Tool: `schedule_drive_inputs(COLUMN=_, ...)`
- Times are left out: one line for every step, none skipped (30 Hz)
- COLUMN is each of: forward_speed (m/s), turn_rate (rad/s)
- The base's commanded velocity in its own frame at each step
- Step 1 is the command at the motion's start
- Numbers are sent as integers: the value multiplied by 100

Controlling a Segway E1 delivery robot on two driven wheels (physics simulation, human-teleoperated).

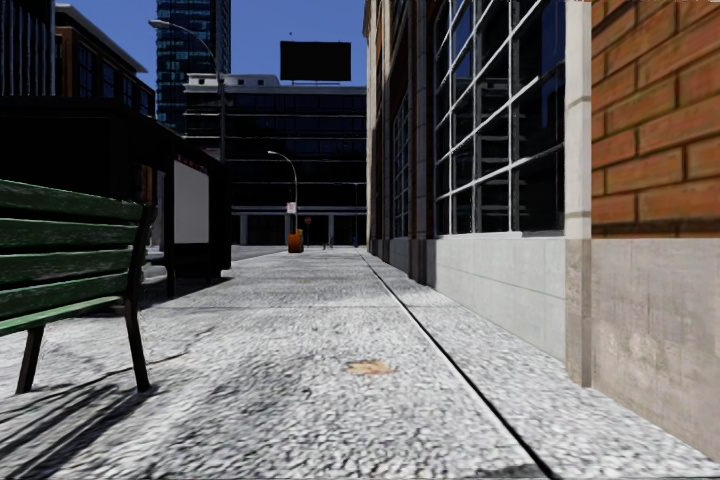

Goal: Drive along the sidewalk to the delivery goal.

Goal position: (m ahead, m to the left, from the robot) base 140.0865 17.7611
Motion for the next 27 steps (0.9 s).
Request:
schedule_drive_inputs(forward_speed=200, turn_rate=0)
schedule_drive_inputs(forward_speed=200, turn_rate=0)
schedule_drive_inputs(forward_speed=200, turn_rate=0)
schedule_drive_inputs(forward_speed=200, turn_rate=0)
schedule_drive_inputs(forward_speed=200, turn_rate=0)
schedule_drive_inputs(forward_speed=200, turn_rate=0)
schedule_drive_inputs(forward_speed=200, turn_rate=0)
schedule_drive_inputs(forward_speed=200, turn_rate=0)
schedule_drive_inputs(forward_speed=200, turn_rate=0)
schedule_drive_inputs(forward_speed=200, turn_rate=0)
schedule_drive_inputs(forward_speed=200, turn_rate=0)
schedule_drive_inputs(forward_speed=200, turn_rate=0)
schedule_drive_inputs(forward_speed=200, turn_rate=0)
schedule_drive_inputs(forward_speed=200, turn_rate=0)
schedule_drive_inputs(forward_speed=200, turn_rate=0)
schedule_drive_inputs(forward_speed=200, turn_rate=0)
schedule_drive_inputs(forward_speed=200, turn_rate=0)
schedule_drive_inputs(forward_speed=200, turn_rate=0)
schedule_drive_inputs(forward_speed=200, turn_rate=0)
schedule_drive_inputs(forward_speed=200, turn_rate=0)
schedule_drive_inputs(forward_speed=200, turn_rate=0)
schedule_drive_inputs(forward_speed=200, turn_rate=0)
schedule_drive_inputs(forward_speed=200, turn_rate=0)
schedule_drive_inputs(forward_speed=200, turn_rate=0)
schedule_drive_inputs(forward_speed=200, turn_rate=0)
schedule_drive_inputs(forward_speed=200, turn_rate=0)
schedule_drive_inputs(forward_speed=200, turn_rate=0)
